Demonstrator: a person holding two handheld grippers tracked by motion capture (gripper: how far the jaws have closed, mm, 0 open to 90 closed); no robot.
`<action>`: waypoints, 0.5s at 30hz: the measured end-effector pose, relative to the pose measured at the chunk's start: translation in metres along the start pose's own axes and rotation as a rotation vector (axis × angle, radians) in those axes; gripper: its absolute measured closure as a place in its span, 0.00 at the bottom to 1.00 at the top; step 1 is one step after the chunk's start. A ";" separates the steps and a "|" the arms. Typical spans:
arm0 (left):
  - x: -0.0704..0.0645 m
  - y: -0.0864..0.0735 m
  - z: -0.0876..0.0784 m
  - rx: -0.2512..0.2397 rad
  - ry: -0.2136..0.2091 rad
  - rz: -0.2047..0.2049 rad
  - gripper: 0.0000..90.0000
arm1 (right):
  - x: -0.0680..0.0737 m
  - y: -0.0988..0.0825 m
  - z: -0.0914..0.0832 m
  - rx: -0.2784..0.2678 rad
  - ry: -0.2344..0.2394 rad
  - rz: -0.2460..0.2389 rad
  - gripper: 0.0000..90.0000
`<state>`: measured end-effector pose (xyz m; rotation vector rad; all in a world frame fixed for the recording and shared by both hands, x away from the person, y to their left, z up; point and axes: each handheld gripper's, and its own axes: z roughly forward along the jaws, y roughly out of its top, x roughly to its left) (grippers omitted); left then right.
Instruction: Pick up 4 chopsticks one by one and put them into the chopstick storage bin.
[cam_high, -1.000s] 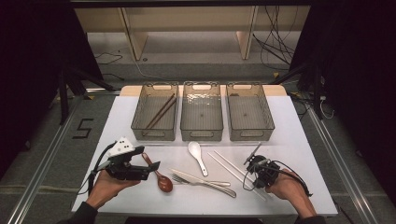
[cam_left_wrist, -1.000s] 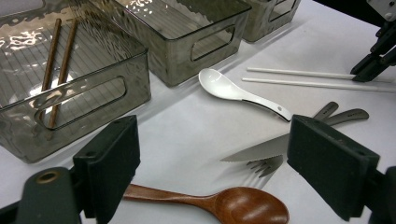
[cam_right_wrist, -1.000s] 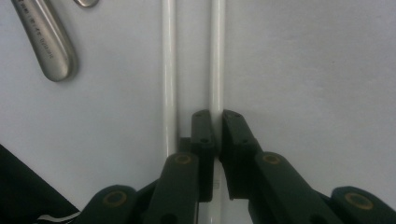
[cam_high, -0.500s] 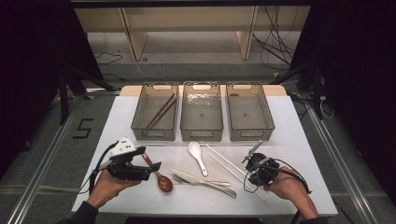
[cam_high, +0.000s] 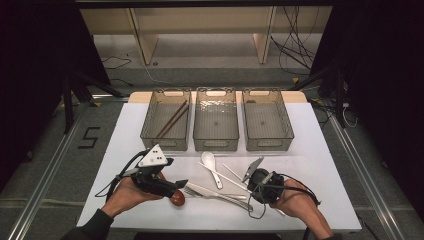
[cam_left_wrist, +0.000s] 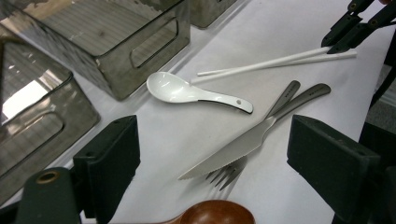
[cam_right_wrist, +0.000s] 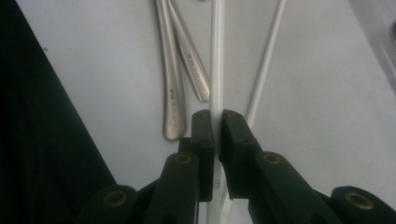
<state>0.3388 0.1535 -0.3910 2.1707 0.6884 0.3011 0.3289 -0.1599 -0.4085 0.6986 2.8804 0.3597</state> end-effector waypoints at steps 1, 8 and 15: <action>-0.001 0.002 0.002 0.002 -0.004 -0.001 0.18 | 0.001 0.001 0.000 -0.004 -0.001 -0.011 0.94; -0.012 0.016 0.011 0.042 -0.059 0.063 0.20 | 0.010 0.009 0.000 -0.006 0.004 -0.061 0.94; -0.023 0.027 0.026 0.150 -0.114 0.144 0.21 | 0.018 0.014 -0.001 0.003 0.000 -0.126 0.94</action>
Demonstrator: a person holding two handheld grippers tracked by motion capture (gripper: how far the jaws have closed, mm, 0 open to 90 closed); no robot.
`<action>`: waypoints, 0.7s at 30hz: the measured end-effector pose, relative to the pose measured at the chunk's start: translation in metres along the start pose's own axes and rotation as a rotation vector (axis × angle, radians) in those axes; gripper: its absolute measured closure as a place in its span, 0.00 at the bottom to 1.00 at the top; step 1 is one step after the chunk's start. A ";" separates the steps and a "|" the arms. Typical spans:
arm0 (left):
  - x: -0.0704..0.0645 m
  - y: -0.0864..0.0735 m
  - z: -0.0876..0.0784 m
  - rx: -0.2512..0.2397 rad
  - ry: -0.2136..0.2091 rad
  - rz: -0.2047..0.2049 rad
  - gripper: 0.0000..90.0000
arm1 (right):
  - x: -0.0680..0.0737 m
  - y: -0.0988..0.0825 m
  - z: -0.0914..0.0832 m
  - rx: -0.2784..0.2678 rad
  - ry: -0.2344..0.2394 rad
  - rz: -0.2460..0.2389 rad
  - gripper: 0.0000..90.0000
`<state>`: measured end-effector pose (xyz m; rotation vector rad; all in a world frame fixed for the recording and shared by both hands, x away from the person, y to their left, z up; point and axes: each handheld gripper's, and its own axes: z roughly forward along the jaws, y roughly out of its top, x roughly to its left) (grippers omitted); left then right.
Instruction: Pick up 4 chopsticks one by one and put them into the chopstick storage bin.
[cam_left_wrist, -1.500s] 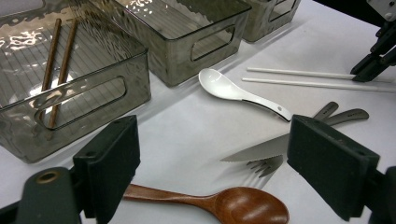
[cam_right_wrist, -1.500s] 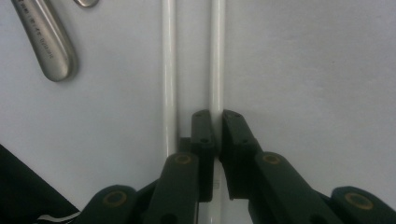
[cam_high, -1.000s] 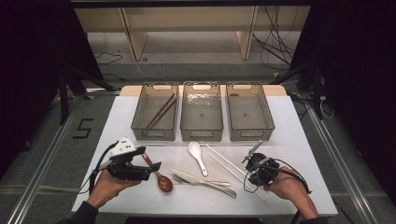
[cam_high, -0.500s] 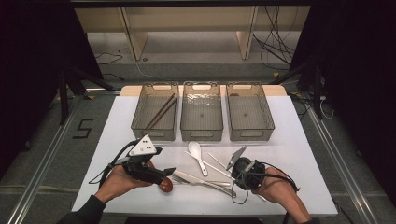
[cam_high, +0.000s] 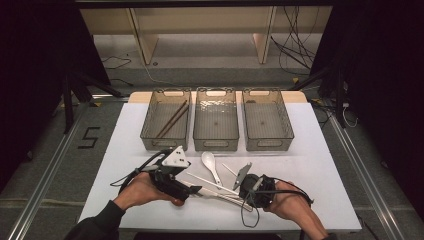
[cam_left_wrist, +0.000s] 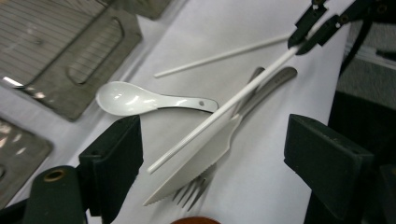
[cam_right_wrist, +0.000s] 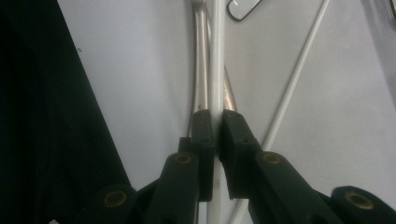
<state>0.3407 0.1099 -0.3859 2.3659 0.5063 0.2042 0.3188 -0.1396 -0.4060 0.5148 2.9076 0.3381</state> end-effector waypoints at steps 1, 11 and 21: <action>-0.002 0.001 0.003 0.016 0.000 0.017 0.21 | 0.000 0.000 0.000 0.001 -0.003 -0.010 0.94; -0.009 0.017 0.020 0.117 -0.049 0.086 0.30 | 0.008 0.004 -0.002 0.014 -0.002 -0.074 0.94; -0.019 0.020 0.034 0.215 -0.105 0.129 0.47 | 0.013 0.006 -0.004 0.010 0.001 -0.119 0.94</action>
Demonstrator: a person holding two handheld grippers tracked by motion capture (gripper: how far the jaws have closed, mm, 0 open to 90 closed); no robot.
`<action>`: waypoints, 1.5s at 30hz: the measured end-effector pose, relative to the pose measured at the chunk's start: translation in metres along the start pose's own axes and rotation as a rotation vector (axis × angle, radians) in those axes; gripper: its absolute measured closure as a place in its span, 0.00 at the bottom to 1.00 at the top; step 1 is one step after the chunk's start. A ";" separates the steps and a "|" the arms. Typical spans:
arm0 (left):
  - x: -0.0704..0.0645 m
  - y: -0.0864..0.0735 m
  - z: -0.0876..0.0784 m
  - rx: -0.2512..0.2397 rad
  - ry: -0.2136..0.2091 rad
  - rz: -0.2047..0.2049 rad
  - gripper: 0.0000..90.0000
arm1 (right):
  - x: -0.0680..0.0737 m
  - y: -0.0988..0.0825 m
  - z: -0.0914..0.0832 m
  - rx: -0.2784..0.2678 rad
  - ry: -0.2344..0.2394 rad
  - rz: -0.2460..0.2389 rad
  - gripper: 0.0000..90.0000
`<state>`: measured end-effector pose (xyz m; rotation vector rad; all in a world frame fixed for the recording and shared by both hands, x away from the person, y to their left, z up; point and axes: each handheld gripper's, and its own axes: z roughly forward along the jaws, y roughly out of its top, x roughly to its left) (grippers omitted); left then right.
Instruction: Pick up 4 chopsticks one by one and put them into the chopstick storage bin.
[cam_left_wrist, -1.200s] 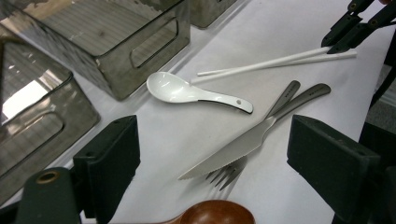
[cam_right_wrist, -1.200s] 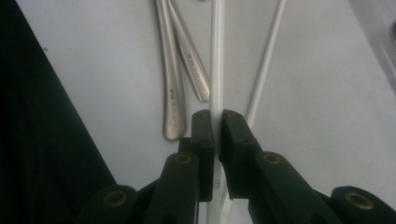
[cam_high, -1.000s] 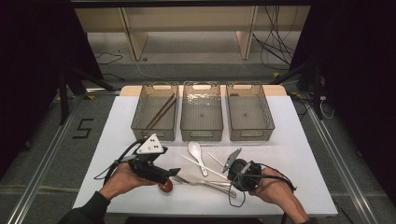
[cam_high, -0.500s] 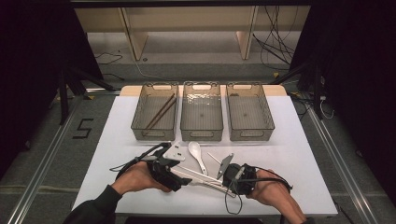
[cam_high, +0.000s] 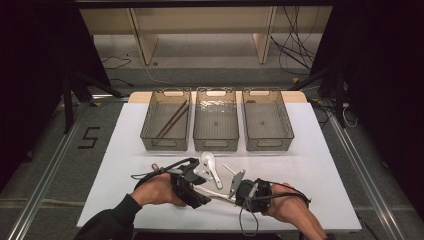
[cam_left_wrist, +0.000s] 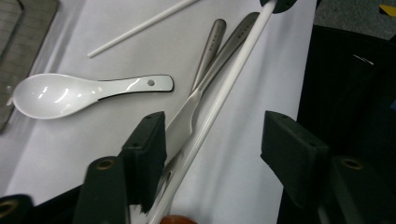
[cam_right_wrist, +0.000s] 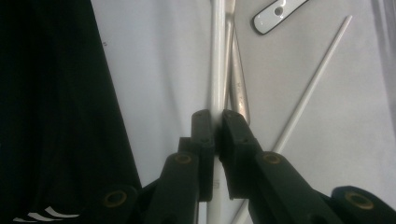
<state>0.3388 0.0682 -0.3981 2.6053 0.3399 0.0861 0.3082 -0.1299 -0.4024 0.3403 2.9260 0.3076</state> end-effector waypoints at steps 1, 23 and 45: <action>0.000 0.000 0.001 0.009 0.000 0.004 0.49 | 0.000 0.000 0.000 -0.003 -0.001 -0.002 0.94; 0.000 -0.005 0.009 0.069 -0.045 0.062 0.82 | 0.006 0.001 -0.002 -0.031 0.016 -0.065 0.94; -0.003 -0.011 0.009 0.065 -0.121 0.103 0.94 | -0.003 -0.009 -0.007 -0.089 0.012 0.000 0.74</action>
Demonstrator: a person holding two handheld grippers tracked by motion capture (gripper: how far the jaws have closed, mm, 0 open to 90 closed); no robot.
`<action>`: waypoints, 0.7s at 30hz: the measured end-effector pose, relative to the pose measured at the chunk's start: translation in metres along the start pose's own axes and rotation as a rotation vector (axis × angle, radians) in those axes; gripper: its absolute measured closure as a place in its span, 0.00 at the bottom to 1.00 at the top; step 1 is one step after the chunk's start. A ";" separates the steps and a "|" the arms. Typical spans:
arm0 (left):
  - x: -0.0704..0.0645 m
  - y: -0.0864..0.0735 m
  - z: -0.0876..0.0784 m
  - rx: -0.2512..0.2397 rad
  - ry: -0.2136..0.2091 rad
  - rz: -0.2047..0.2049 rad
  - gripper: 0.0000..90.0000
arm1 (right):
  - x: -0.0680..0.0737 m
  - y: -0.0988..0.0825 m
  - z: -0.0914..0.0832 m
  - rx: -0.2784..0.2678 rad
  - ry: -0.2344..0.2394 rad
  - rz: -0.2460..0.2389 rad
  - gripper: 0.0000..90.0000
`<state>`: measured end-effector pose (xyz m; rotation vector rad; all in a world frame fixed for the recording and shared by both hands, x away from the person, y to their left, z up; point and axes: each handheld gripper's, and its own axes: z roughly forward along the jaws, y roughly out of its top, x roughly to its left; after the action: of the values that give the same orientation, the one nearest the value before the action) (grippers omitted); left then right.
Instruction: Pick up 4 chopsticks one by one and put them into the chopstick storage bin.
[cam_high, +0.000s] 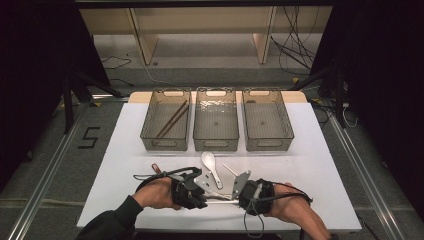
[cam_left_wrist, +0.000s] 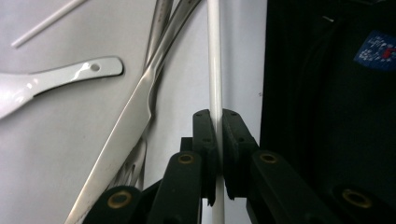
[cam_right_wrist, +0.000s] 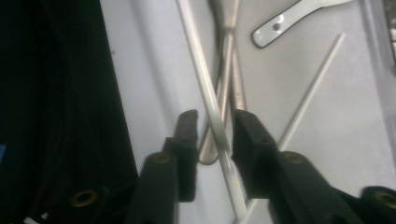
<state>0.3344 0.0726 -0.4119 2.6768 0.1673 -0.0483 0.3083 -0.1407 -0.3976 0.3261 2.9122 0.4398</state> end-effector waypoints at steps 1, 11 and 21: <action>0.002 -0.001 0.000 -0.001 -0.002 -0.007 0.94 | -0.002 -0.001 -0.002 -0.017 0.002 0.020 0.69; 0.014 -0.009 -0.015 -0.051 0.068 -0.120 0.94 | -0.014 -0.015 -0.013 -0.137 -0.050 0.206 0.42; 0.033 -0.024 -0.040 -0.139 0.155 -0.255 0.94 | -0.022 -0.033 -0.009 -0.186 -0.103 0.347 0.34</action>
<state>0.3644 0.1150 -0.3886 2.5044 0.5404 0.0878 0.3210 -0.1787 -0.3963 0.8039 2.6898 0.7155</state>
